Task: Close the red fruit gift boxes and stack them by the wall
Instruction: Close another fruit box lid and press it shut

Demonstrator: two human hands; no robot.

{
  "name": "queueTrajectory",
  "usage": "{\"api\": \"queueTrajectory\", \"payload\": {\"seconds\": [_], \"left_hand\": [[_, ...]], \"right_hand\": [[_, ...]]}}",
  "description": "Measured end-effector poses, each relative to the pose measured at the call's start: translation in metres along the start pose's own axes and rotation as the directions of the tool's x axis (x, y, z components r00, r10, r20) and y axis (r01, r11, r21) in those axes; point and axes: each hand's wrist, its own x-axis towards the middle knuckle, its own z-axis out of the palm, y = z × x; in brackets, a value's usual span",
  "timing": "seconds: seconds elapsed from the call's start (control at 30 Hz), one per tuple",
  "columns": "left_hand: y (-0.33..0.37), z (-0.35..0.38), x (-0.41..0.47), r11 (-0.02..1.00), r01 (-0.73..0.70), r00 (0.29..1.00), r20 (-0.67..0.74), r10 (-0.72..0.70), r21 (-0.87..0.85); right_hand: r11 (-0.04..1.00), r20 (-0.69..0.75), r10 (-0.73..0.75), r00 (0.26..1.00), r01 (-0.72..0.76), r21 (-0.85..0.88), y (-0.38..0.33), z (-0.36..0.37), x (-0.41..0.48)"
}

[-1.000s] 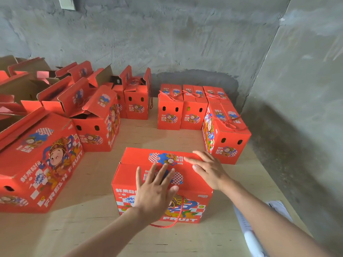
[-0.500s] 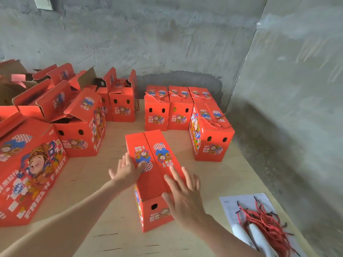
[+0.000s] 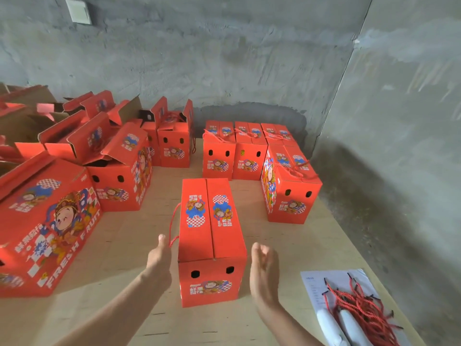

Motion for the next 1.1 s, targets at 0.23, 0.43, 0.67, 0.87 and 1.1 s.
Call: {"api": "queueTrajectory", "payload": {"seconds": [0.23,0.43,0.67,0.87,1.1], "left_hand": [[0.022,0.012,-0.009,0.971,0.09,0.951,0.31,-0.017,-0.223],[0.082,0.012,-0.04,0.67,-0.742,0.65,0.216,0.728,-0.028],[0.105,0.015,-0.075,0.117,-0.965,0.223,0.496,0.839,0.235],[0.081,-0.017,-0.073,0.054,-0.983,0.125,0.416,0.901,0.177],[0.025,-0.026,-0.023,0.485,-0.77,0.638,0.478,0.604,0.415]], "right_hand": [[0.713,0.515,0.484,0.707,-0.66,0.236,-0.03,0.023,0.034],[0.81,0.459,0.308,0.833,-0.483,0.332,-0.092,0.026,0.066],[0.964,0.71,0.057,0.702,-0.224,0.144,-0.173,0.047,0.047],[0.961,0.775,0.217,0.594,0.007,-0.275,-0.193,0.054,0.05],[0.967,0.614,0.231,0.755,-0.245,-0.064,-0.229,0.065,0.072]]}}
